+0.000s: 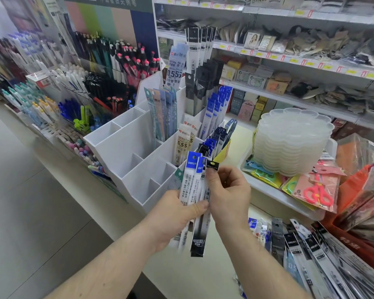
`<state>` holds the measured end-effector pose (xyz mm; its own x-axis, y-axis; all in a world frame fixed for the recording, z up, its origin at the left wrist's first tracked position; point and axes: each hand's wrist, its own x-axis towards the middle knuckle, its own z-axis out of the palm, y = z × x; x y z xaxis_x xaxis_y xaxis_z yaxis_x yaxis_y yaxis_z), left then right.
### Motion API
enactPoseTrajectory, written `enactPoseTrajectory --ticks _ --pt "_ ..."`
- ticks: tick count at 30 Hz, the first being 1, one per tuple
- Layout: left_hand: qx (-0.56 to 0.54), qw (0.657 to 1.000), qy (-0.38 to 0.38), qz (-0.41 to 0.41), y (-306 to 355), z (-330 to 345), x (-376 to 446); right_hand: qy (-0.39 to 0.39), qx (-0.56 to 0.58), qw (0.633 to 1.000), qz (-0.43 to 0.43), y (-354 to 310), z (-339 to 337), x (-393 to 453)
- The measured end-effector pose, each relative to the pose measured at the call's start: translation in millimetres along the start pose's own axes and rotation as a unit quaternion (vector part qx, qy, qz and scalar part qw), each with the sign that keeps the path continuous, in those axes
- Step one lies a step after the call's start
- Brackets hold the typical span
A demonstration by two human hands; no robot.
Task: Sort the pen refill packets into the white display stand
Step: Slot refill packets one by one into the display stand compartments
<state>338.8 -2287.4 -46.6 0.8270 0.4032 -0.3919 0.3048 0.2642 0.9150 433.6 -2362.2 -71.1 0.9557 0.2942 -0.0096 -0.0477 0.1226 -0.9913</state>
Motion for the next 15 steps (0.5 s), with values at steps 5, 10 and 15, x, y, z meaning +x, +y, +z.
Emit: enactPoseTrajectory --ticks 5,10,15 --pt "0.009 1.000 -0.016 -0.003 7.4 -6.9 1.6 -0.100 0.020 0.990 0.100 -13.1 -10.2 4.3" --pt "0.003 1.000 -0.029 -0.012 13.3 -14.7 2.6 -0.255 -0.047 0.958 0.122 -26.6 -17.0 9.6" --pt "0.019 0.995 0.100 0.013 33.4 -26.2 8.0 -0.142 0.063 0.978 0.137 -43.4 -18.0 37.3"
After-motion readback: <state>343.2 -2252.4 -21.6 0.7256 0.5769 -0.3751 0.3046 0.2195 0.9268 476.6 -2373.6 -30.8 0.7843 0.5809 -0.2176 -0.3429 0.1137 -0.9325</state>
